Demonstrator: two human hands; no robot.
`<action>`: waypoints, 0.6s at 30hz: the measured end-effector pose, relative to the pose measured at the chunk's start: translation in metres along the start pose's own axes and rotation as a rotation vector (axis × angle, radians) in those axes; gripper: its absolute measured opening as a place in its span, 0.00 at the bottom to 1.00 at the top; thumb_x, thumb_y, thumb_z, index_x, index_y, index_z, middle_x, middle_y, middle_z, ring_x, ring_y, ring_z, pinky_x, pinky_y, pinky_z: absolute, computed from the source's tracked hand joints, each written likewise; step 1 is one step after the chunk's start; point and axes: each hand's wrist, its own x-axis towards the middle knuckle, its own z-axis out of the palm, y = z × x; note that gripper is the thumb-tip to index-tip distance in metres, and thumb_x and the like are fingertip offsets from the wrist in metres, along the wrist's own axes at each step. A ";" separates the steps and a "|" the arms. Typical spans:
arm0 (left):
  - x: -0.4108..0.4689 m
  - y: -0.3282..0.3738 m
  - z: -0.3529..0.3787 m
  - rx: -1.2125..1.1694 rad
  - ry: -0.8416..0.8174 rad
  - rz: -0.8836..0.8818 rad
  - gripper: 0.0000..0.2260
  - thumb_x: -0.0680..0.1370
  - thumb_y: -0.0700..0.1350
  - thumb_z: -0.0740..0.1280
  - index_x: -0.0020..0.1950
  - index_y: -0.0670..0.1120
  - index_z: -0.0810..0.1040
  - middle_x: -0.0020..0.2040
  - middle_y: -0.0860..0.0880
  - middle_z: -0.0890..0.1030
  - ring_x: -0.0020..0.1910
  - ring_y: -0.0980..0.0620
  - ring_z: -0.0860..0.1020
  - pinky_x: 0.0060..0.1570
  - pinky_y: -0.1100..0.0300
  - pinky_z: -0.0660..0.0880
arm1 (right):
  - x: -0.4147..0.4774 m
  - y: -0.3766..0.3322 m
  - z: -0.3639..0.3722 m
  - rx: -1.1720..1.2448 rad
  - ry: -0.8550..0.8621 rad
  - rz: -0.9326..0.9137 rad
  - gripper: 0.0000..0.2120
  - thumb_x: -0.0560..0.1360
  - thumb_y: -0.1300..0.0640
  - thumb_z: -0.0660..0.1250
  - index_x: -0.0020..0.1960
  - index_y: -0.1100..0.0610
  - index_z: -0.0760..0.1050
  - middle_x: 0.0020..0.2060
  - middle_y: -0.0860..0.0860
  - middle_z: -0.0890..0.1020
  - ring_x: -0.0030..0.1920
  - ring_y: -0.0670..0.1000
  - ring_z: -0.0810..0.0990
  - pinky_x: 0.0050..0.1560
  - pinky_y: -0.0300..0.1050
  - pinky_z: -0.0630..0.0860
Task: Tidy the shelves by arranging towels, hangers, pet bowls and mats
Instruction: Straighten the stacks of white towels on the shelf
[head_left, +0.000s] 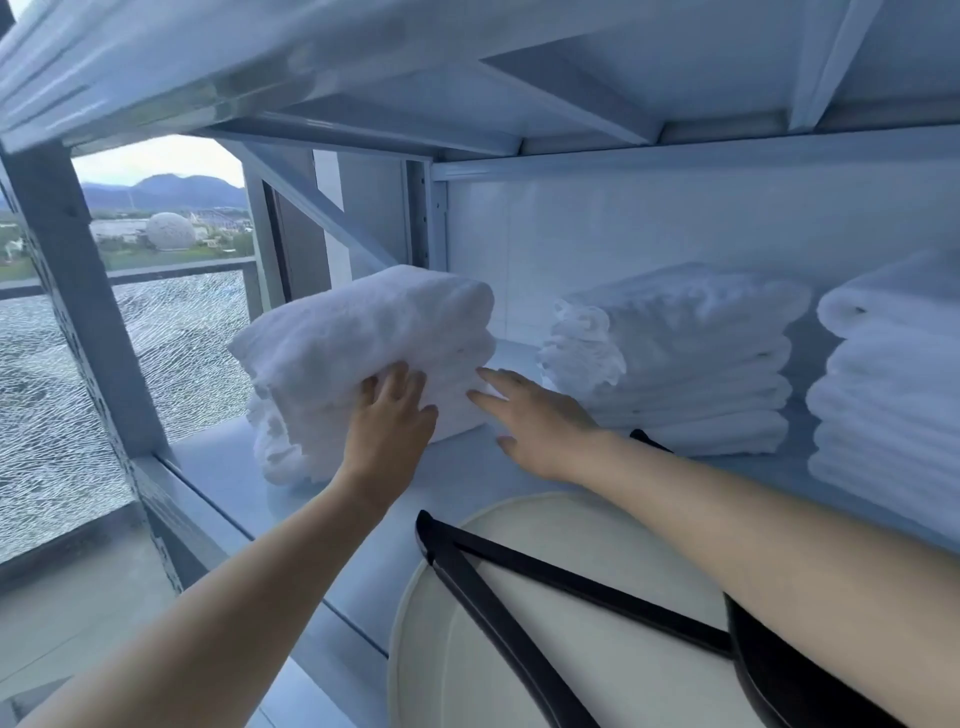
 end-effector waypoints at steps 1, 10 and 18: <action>0.001 0.002 -0.003 -0.030 0.021 0.001 0.14 0.73 0.45 0.68 0.58 0.52 0.76 0.69 0.46 0.63 0.71 0.43 0.59 0.68 0.46 0.56 | -0.007 0.004 -0.006 0.012 0.021 0.018 0.28 0.78 0.58 0.60 0.74 0.48 0.55 0.76 0.45 0.48 0.74 0.49 0.52 0.57 0.48 0.72; 0.040 0.038 -0.030 -0.423 0.031 0.041 0.19 0.75 0.52 0.66 0.66 0.55 0.70 0.64 0.53 0.70 0.61 0.50 0.70 0.54 0.56 0.69 | -0.069 0.054 -0.048 -0.071 0.106 0.211 0.25 0.78 0.56 0.59 0.73 0.48 0.59 0.75 0.44 0.53 0.74 0.47 0.53 0.59 0.47 0.70; 0.061 0.079 -0.050 -0.704 0.040 0.105 0.20 0.73 0.55 0.69 0.64 0.57 0.72 0.64 0.54 0.72 0.60 0.51 0.72 0.49 0.56 0.70 | -0.099 0.080 -0.047 -0.058 0.193 0.205 0.24 0.76 0.62 0.62 0.70 0.51 0.65 0.74 0.48 0.55 0.73 0.49 0.54 0.55 0.50 0.75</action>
